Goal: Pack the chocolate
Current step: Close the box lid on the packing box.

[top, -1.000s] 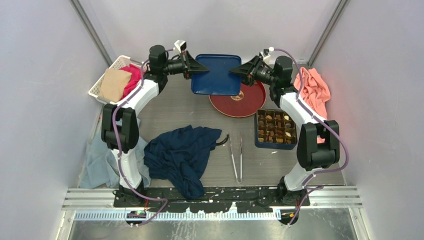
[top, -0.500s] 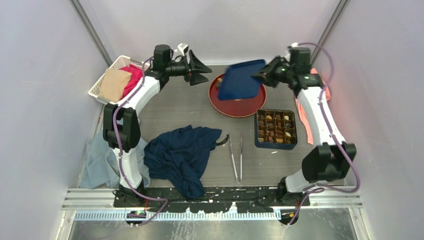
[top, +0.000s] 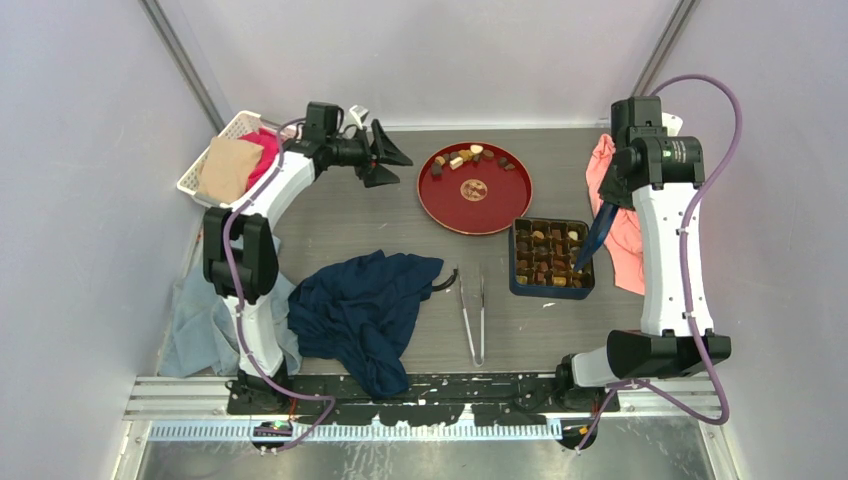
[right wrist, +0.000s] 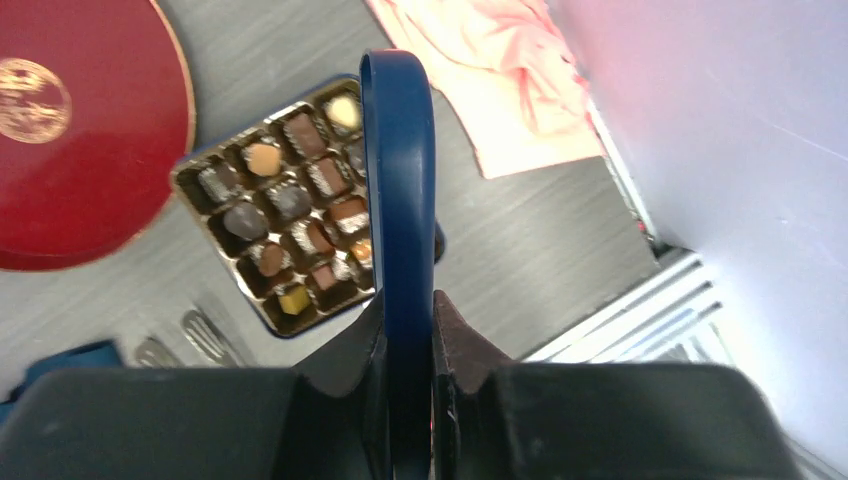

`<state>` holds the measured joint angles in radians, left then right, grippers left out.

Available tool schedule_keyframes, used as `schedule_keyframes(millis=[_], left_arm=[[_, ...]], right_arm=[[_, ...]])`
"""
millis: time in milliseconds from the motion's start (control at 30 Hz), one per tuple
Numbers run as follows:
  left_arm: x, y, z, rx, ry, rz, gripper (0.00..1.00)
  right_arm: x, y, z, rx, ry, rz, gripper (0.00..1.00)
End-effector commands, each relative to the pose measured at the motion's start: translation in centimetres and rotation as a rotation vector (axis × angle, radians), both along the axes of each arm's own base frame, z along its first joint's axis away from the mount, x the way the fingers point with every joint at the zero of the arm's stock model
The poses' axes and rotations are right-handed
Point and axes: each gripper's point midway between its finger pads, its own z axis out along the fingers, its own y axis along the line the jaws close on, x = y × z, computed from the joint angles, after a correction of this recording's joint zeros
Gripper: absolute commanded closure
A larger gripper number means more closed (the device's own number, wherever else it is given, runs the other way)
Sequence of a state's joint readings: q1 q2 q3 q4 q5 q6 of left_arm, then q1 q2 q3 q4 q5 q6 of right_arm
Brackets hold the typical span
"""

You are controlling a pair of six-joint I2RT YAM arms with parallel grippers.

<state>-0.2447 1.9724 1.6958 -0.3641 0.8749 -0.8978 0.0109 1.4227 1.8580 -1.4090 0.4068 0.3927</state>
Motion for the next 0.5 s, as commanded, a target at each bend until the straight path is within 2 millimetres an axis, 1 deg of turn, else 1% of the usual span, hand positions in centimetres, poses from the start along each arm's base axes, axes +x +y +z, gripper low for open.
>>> schedule_keyframes(millis=[0,67,167,267,367,467], left_arm=[[-1.4,-1.2,1.2,0.05,-0.076,-0.065,0.33],[-1.6,-1.5,1.2,0.056,-0.082,-0.076,0.33],[-2.0,-1.7,0.7,0.095,-0.087,-0.086,0.33],[-2.4,-1.7,0.4,0.123,-0.085,-0.1,0.34],[-2.5,-1.6,0.3,0.135,-0.089,-0.101,0.34],[-2.6,-1.5,0.0,0.148,-0.091,-0.105,0.34]], right_arm=[[-1.3,-1.4,0.5,-0.09,0.07,-0.006,0.99],[-1.2,-1.5,0.3,-0.146,0.108,-0.008,0.99],[-1.1,-2.7,0.2,-0.28,0.193,-0.01,0.99],[0.1,-3.2,0.4,-0.432,0.256,0.015,0.99],[1.7,-2.2,-0.1,-0.54,0.305,0.059,0.99],[3.4,-0.8,-2.0,-0.562,0.358,0.102,0.99]])
